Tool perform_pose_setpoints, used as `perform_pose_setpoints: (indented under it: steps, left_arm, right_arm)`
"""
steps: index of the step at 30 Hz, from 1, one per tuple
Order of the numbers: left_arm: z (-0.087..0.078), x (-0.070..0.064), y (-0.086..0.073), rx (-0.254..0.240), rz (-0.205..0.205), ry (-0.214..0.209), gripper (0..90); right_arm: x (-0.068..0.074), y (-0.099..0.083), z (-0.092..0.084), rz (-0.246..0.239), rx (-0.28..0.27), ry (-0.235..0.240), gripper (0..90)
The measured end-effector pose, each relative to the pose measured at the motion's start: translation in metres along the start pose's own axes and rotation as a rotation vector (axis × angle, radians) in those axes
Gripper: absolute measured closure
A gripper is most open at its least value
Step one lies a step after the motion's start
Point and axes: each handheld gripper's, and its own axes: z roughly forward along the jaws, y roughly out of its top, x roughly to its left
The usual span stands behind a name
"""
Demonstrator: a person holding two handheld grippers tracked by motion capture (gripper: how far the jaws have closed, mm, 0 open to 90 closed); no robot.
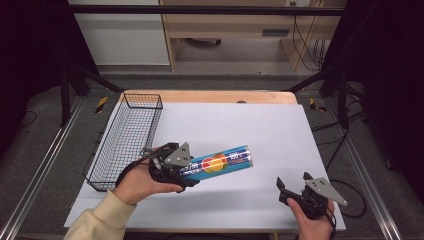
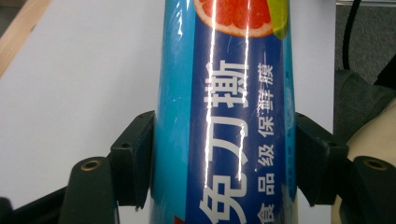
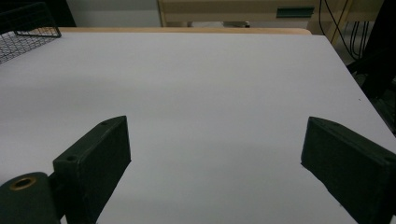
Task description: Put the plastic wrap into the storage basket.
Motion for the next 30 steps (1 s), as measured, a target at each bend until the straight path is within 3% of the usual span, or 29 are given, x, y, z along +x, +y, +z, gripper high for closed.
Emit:
perform_pose_setpoints:
  steps: [1,4,5,8,10,15,17,30]
  left_arm:
    - [-0.007,0.0,-0.001,-0.011,-0.016,0.023,31.8]
    - [-0.014,0.001,-0.003,-0.033,-0.027,0.038,31.8]
    - [-0.02,0.001,-0.004,-0.041,-0.05,0.056,31.8]
    - [-0.025,0.001,-0.004,-0.045,-0.045,0.074,31.8]
    - [-0.031,0.0,-0.005,-0.039,-0.051,0.116,31.8]
    - [-0.042,0.001,-0.008,-0.045,-0.085,0.154,31.8]
    - [-0.047,0.003,-0.01,-0.031,-0.107,0.178,31.9]
    - [-0.07,0.005,-0.021,0.029,-0.156,0.277,32.0]
  right_arm:
    - [0.0,0.0,0.0,0.0,0.001,-0.001,8.5]
    - [0.0,0.0,0.0,-0.001,0.004,-0.002,8.4]
    - [0.0,0.0,0.0,0.0,0.004,-0.004,8.4]
    - [0.0,0.0,-0.001,0.002,0.005,-0.007,8.4]
    - [-0.001,0.0,-0.001,-0.001,0.007,-0.011,8.3]
    - [0.0,0.0,0.0,-0.005,0.022,-0.026,7.7]
    - [0.001,0.0,0.0,-0.011,0.019,-0.027,7.7]
    - [-0.001,0.0,-0.003,-0.012,0.014,-0.062,8.7]
